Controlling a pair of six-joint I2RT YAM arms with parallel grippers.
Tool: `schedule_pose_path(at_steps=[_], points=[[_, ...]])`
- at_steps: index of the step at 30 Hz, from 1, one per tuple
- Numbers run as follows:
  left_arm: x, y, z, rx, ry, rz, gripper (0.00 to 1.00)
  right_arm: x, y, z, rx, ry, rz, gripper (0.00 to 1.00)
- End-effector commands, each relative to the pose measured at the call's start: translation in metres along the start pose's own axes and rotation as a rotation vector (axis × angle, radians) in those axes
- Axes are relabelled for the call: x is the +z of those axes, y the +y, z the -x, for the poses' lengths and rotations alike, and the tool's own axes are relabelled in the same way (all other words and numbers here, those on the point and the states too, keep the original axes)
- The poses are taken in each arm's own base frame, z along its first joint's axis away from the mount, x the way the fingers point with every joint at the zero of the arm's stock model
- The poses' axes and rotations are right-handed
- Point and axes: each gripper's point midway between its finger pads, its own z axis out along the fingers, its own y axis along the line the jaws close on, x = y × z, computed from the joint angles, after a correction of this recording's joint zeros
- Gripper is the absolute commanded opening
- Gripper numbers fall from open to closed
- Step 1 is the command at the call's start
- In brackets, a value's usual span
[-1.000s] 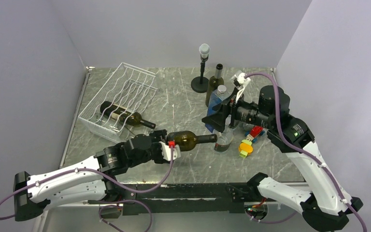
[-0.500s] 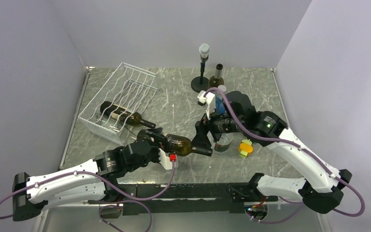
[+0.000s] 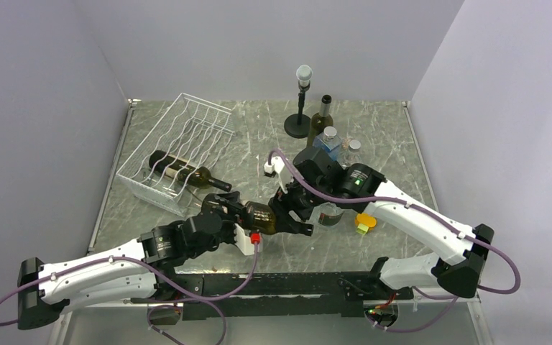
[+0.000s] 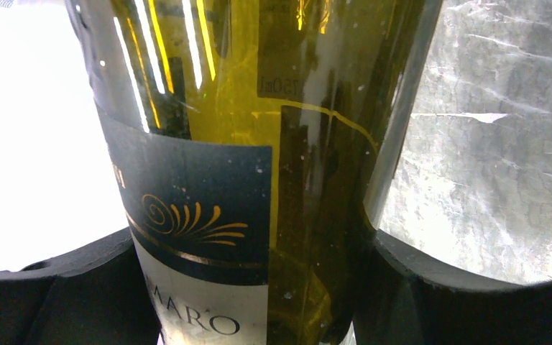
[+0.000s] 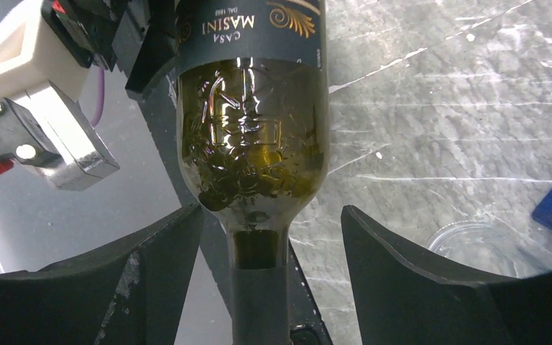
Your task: Put the wine bottle on the wine rack
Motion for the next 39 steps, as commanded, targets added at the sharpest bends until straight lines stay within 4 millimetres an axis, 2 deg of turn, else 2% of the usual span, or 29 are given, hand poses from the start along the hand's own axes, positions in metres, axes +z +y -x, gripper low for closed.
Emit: schedule_pose_path(at_steps=[1, 6, 11, 18, 28, 31, 36, 39], points=[[-0.016, 0.049, 0.024, -0.085, -0.106, 0.189, 0.01, 0.006, 0.007, -0.005, -0.044, 0.020, 0.032, 0.75], [-0.017, 0.049, 0.021, -0.087, -0.101, 0.201, 0.01, 0.017, 0.010, -0.016, -0.068, 0.068, 0.054, 0.75], [-0.015, 0.048, 0.023, -0.087, -0.106, 0.198, 0.01, 0.026, 0.010, -0.019, -0.066, 0.084, 0.060, 0.76], [-0.015, 0.052, 0.021, -0.134, -0.090, 0.217, 0.01, 0.036, 0.011, -0.024, -0.060, 0.117, 0.069, 0.65], [-0.019, 0.063, 0.017, -0.179, -0.071, 0.278, 0.01, 0.037, 0.013, -0.030, -0.054, 0.128, 0.074, 0.61], [-0.020, 0.064, 0.015, -0.190, -0.068, 0.288, 0.01, 0.036, 0.014, -0.031, -0.054, 0.124, 0.075, 0.49], [-0.024, 0.072, 0.009, -0.221, -0.035, 0.342, 0.01, 0.034, 0.019, -0.025, -0.038, 0.103, 0.094, 0.00], [-0.024, 0.073, 0.009, -0.227, -0.032, 0.345, 0.03, 0.033, 0.019, -0.018, -0.026, 0.076, 0.080, 0.00]])
